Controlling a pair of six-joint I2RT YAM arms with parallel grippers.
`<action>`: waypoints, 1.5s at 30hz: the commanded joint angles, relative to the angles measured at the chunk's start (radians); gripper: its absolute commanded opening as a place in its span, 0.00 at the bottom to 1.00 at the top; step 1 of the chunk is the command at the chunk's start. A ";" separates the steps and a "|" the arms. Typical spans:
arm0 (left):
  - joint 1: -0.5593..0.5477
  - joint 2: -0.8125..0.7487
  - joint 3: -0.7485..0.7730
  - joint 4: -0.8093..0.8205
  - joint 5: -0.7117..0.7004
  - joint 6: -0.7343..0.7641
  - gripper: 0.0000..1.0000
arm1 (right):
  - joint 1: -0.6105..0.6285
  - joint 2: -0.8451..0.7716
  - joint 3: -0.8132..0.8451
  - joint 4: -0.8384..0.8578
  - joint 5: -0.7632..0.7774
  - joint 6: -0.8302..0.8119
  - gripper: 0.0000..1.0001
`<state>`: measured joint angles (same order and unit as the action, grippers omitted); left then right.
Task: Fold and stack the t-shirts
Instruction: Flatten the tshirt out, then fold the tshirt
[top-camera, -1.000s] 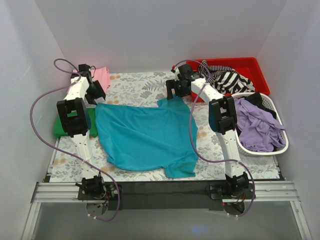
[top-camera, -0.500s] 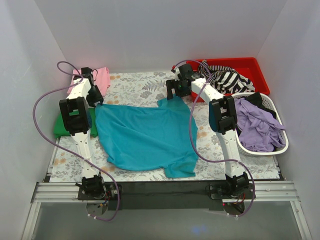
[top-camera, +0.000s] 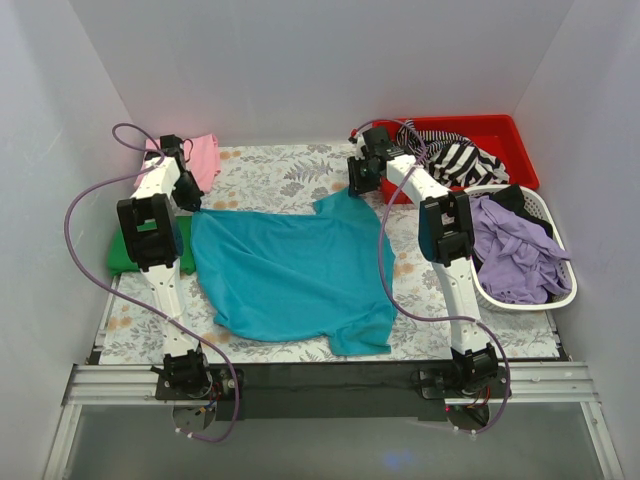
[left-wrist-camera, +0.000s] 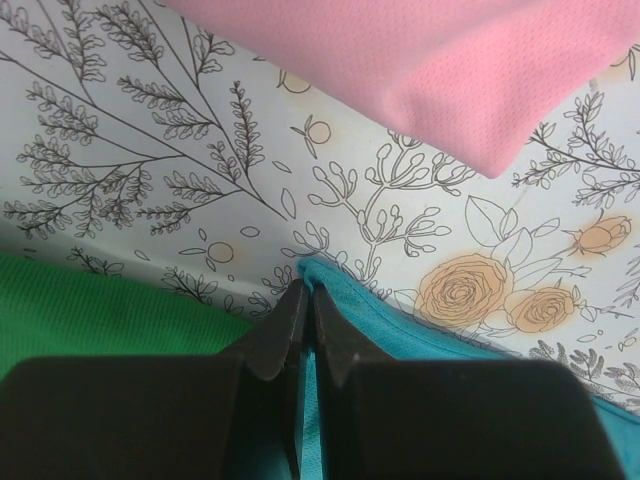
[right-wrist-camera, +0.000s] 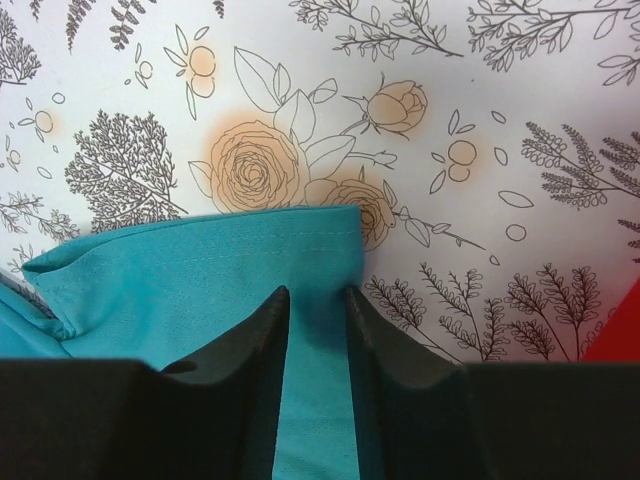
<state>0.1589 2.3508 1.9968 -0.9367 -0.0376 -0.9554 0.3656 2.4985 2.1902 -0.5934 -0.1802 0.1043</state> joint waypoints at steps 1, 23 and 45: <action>-0.002 0.001 -0.024 0.015 0.071 0.010 0.00 | -0.010 0.060 -0.006 -0.062 0.019 -0.009 0.17; 0.008 0.012 0.270 -0.007 0.162 0.013 0.00 | -0.010 -0.092 0.146 0.093 -0.033 -0.063 0.01; 0.087 -0.099 0.155 0.142 0.315 -0.008 0.00 | -0.037 -0.176 0.160 0.179 -0.042 -0.118 0.01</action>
<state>0.2478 2.3486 2.1712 -0.8249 0.2043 -0.9634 0.3340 2.3756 2.3516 -0.4461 -0.1951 -0.0051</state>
